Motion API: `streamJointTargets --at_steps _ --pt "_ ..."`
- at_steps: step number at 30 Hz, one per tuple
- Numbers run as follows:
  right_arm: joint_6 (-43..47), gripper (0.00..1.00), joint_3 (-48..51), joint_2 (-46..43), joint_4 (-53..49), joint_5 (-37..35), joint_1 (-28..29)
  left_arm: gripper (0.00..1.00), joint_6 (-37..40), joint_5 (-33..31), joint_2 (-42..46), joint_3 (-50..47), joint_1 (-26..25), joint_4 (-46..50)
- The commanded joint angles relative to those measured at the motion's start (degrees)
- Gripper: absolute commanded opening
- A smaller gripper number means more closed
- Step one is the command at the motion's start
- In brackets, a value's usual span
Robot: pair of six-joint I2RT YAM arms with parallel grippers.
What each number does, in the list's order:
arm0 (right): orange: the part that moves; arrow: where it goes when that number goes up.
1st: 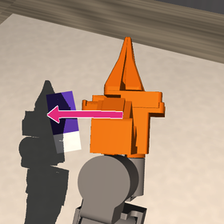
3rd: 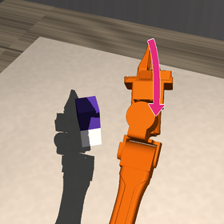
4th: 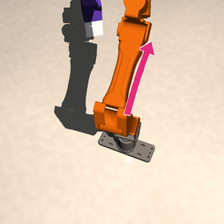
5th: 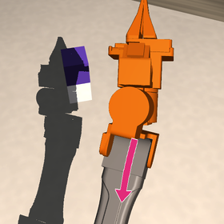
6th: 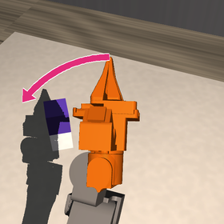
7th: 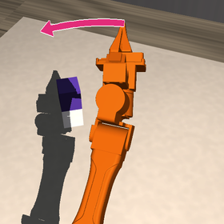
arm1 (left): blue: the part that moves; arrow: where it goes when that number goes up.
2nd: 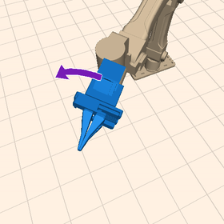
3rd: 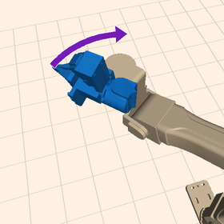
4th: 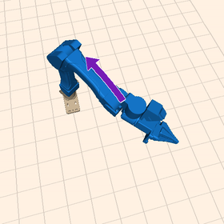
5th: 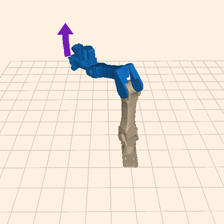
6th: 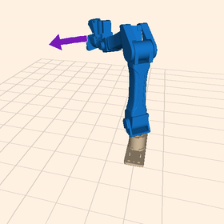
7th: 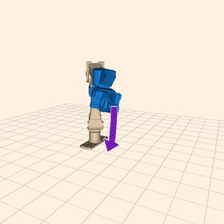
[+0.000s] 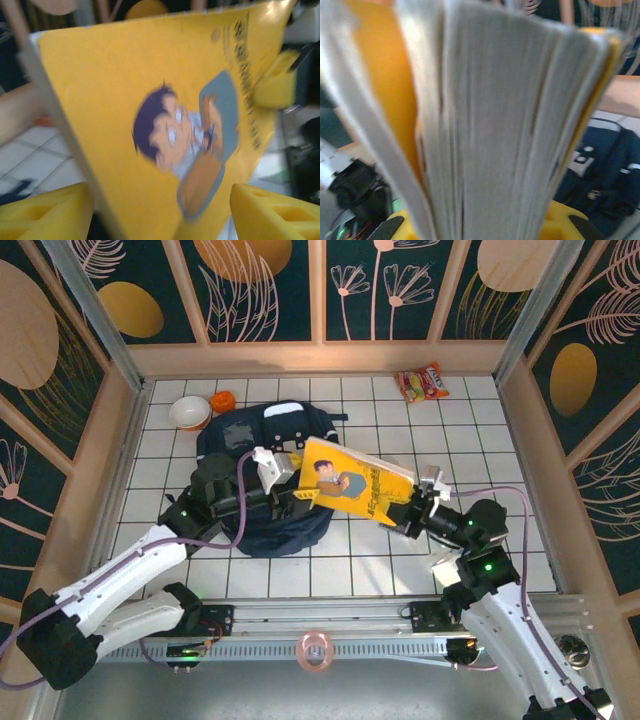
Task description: Pack the student bag
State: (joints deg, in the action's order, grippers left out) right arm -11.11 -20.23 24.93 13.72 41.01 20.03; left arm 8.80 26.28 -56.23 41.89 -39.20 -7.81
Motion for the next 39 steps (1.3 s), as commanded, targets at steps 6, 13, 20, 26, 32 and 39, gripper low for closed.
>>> streamJointTargets --at_steps 6,13,20,26,32,39 --pt "-2.7 0.00 1.0 0.4 4.6 -13.0 -0.7 0.87 27.0 -26.3 -5.1 -1.9 0.2 25.9" --pt "-2.7 0.00 1.4 0.5 4.2 -11.4 -0.7 0.91 26.3 -30.3 -14.0 -3.7 0.2 17.4" --pt "-2.0 0.00 1.2 0.2 3.1 -10.5 -0.7 0.80 25.1 -31.4 -20.5 -3.8 0.4 12.6" --pt "-1.8 0.00 1.3 -0.2 1.1 -12.2 -0.6 0.20 23.0 -32.3 -20.5 -1.8 0.5 13.1" --pt "-8.0 0.00 0.3 0.2 -2.4 -18.1 -0.7 0.00 16.6 -29.3 -12.1 3.2 0.4 12.9" --pt "-23.4 0.00 -8.6 6.1 -17.7 -24.2 -0.7 0.00 3.8 -30.1 -9.7 11.6 0.4 11.4"
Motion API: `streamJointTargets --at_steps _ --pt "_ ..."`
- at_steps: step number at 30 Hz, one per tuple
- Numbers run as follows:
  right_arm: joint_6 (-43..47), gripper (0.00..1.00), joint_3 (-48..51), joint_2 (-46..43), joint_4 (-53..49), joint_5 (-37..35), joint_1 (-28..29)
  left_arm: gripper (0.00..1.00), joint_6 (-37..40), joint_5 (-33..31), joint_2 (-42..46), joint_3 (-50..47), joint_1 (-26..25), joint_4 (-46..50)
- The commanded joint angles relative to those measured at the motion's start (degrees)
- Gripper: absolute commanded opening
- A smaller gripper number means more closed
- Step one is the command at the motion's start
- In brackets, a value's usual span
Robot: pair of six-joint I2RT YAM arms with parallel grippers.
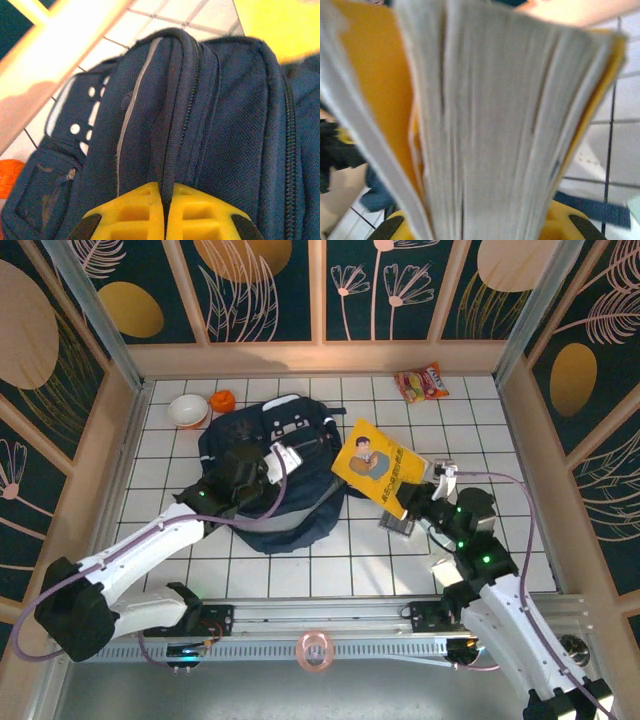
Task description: Pack the student bag
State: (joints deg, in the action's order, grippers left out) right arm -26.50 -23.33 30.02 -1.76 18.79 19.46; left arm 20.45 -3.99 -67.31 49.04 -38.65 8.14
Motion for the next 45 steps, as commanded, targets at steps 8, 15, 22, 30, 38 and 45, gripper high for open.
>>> streamJointTargets --at_steps 8,15,22,30,38,45 --pt "-27.3 0.00 -5.0 2.5 -3.8 -2.1 4.8 0.00 -17.5 -4.8 -2.7 11.5 -0.1 -7.1" --pt "-38.3 0.00 -4.4 7.0 -1.4 -13.7 20.1 0.00 -21.9 -10.5 -7.2 15.5 -0.1 -7.3" --pt "-46.4 0.00 -2.9 20.2 18.9 -19.4 26.2 0.00 -27.7 -4.2 -7.1 16.1 -0.1 -8.0" --pt "-50.8 0.00 -7.8 38.1 36.3 -28.7 32.0 0.00 -27.9 -4.6 -6.7 16.4 0.0 -7.0" --pt "-52.6 0.00 -16.7 56.5 43.9 -40.6 33.5 0.00 -28.6 -3.6 -6.3 17.5 -0.1 -7.0" --pt "-56.3 0.06 -27.8 73.0 47.9 -40.0 32.9 0.00 -29.7 -2.1 -6.6 18.5 -0.1 -6.8"
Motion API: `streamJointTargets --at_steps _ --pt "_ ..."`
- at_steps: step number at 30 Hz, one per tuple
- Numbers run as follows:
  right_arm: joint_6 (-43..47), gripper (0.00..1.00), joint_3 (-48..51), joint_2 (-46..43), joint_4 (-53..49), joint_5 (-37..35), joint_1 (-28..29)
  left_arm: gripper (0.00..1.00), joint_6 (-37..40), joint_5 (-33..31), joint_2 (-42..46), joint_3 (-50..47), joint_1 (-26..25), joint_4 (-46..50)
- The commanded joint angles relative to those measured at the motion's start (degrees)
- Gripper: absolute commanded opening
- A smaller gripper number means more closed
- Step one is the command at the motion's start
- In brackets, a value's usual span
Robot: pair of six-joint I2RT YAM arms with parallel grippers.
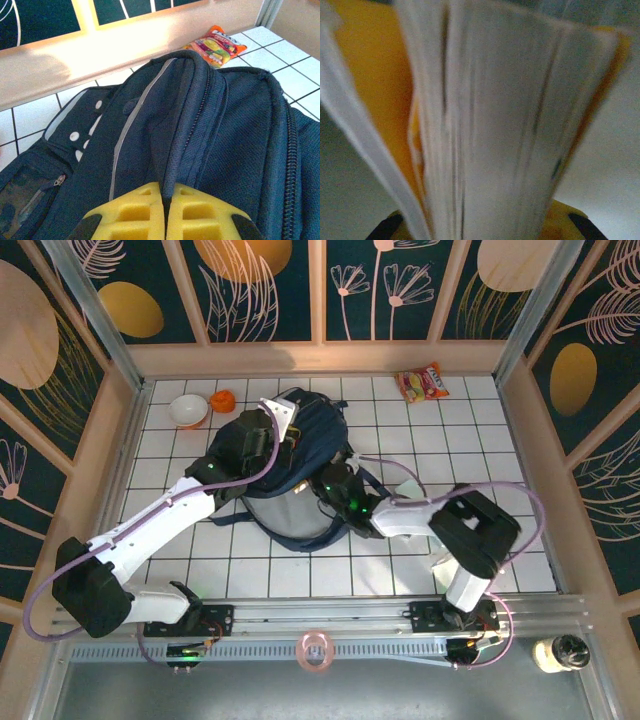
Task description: Pack the student bag
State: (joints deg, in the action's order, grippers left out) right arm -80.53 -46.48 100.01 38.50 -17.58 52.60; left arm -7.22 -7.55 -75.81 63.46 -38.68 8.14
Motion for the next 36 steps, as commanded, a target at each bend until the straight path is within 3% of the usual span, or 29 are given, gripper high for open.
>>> streamJointTargets --at_steps 1,7,13,28,36 --pt "-2.0 0.10 -6.5 4.8 7.0 -3.4 -0.3 0.00 -2.0 1.4 2.1 4.0 -0.1 -6.8" --pt "-2.4 0.54 -11.7 9.4 -1.2 -0.7 -0.7 0.00 -1.6 -1.7 1.7 3.2 0.0 -6.0" --pt "-2.3 0.80 -6.0 5.0 -6.4 2.2 -0.4 0.00 -1.9 -2.5 1.5 1.3 0.6 -6.4" --pt "9.2 0.85 5.4 -18.5 -21.8 5.4 0.6 0.00 -1.9 -1.8 0.6 -0.9 2.6 -7.6" --pt "18.4 0.84 9.5 -37.9 -36.0 -0.9 0.4 0.00 0.6 5.1 -2.2 -5.7 2.6 -8.4"
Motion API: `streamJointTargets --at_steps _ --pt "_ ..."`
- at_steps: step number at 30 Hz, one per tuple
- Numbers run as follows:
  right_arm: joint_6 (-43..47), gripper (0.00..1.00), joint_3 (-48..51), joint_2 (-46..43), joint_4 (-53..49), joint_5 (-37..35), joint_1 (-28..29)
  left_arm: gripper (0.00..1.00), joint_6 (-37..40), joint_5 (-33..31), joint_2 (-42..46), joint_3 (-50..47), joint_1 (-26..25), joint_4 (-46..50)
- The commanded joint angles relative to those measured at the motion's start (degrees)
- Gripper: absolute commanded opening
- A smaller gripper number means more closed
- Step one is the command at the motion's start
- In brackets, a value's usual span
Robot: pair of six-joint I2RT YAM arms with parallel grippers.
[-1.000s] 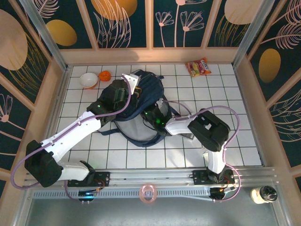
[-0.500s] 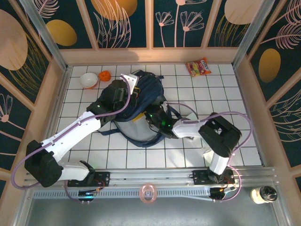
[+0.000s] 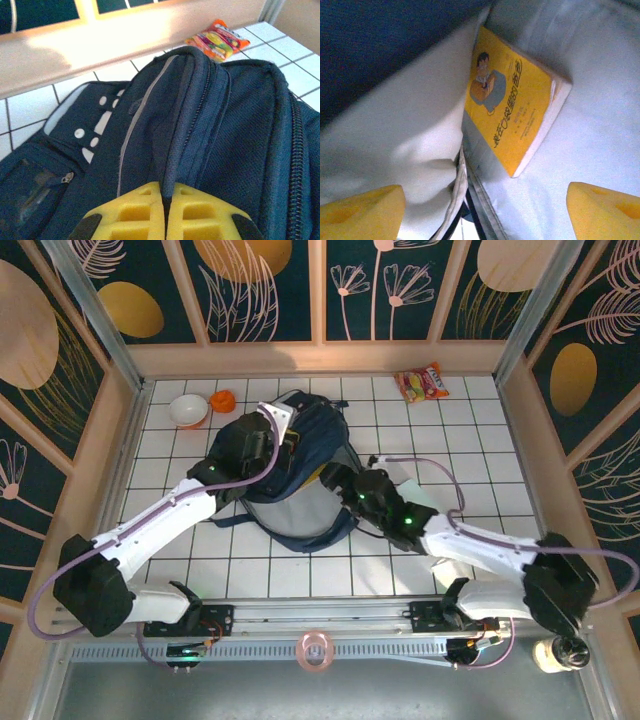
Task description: Pack the student bag
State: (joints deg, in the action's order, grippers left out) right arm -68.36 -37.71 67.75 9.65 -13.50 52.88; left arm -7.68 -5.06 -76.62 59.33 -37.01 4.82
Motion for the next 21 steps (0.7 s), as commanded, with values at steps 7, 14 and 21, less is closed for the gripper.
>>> streamJointTargets --at_steps 7,14,21 --pt "25.7 0.83 -1.8 -15.5 -13.9 -9.9 -1.1 0.06 2.7 9.9 -4.5 -9.0 -0.1 -6.2" --pt "52.9 0.83 -6.6 -13.4 -13.7 0.3 -1.2 0.69 -4.4 10.9 3.9 -14.9 2.2 -9.0" --pt "72.5 0.83 -14.9 -1.5 -19.9 12.2 1.2 0.84 -12.2 13.0 13.4 -21.3 11.9 -9.6"
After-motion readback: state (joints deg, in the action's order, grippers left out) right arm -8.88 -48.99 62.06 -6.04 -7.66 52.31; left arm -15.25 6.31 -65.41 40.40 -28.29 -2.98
